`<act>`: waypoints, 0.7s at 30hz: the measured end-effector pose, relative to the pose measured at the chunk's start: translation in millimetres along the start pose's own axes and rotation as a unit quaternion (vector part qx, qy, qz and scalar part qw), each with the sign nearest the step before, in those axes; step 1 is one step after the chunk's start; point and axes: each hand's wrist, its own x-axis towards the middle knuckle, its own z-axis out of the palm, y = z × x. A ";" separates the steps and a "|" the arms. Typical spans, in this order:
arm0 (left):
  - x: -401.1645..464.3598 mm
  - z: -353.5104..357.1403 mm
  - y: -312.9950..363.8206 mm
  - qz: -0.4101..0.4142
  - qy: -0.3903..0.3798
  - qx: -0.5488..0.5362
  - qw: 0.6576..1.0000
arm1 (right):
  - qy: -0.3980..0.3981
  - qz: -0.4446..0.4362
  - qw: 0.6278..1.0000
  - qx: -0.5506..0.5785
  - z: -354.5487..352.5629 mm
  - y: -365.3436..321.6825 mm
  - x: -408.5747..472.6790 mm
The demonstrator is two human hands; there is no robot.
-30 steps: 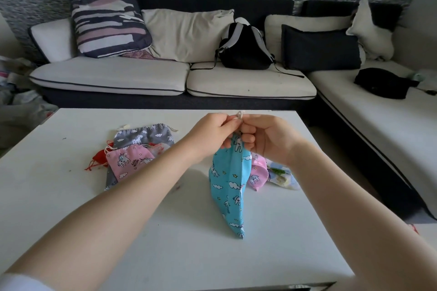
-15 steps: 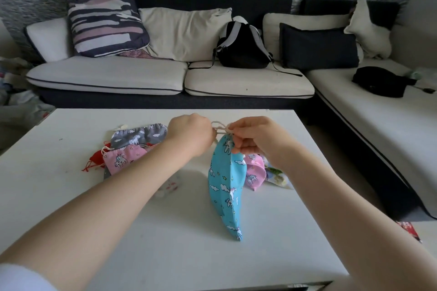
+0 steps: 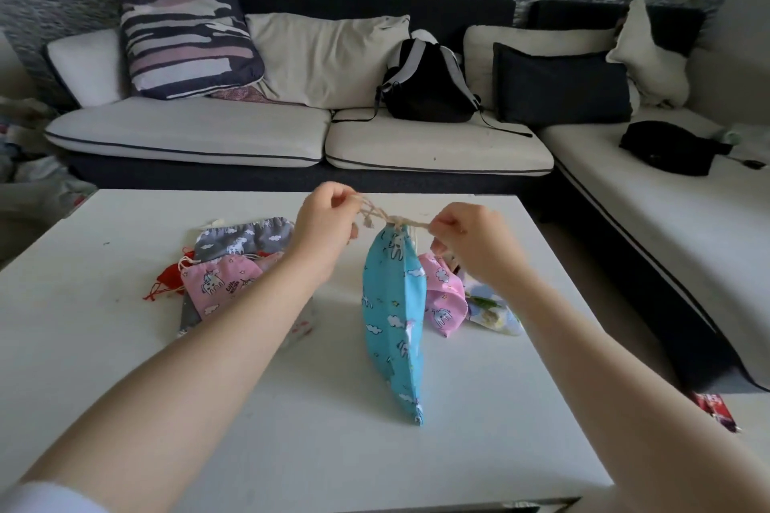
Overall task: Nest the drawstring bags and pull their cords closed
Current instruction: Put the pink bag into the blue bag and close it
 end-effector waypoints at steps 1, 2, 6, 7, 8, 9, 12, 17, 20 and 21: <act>-4.1 1.5 5.2 -0.049 -0.026 -0.159 0.986 | -0.004 0.051 0.993 0.107 -1.1 -1.5 0.5; -9.0 1.7 10.2 -0.095 -0.063 -0.314 0.942 | -0.012 0.105 0.965 0.241 -0.9 -2.7 0.7; -14.7 5.7 17.9 -0.118 -0.234 -0.488 0.832 | -0.058 0.184 0.682 0.705 2.1 -16.0 -0.7; -12.6 6.8 20.3 -0.112 -0.245 -0.461 0.845 | -0.070 0.169 0.626 0.758 3.6 -18.7 -0.5; -10.2 7.3 22.1 -0.106 -0.233 -0.424 0.869 | -0.077 0.155 0.591 0.787 5.6 -20.6 -0.4; -9.0 8.0 23.4 -0.090 -0.211 -0.371 0.900 | -0.083 0.149 0.580 0.797 7.8 -21.2 0.0; -10.7 9.3 17.4 -0.025 -0.143 -0.177 0.973 | -0.097 0.179 0.671 0.713 13.4 -19.1 4.1; -11.2 15.2 11.9 -0.031 -0.096 -0.170 0.980 | -0.105 0.154 0.778 0.600 8.6 -14.5 17.0; -8.3 20.0 22.9 0.011 -0.117 -0.170 0.978 | -0.092 0.108 0.786 0.602 3.9 -6.9 21.9; -9.9 21.6 26.0 0.047 -0.125 -0.151 0.980 | -0.085 0.091 0.803 0.582 3.0 -4.1 22.3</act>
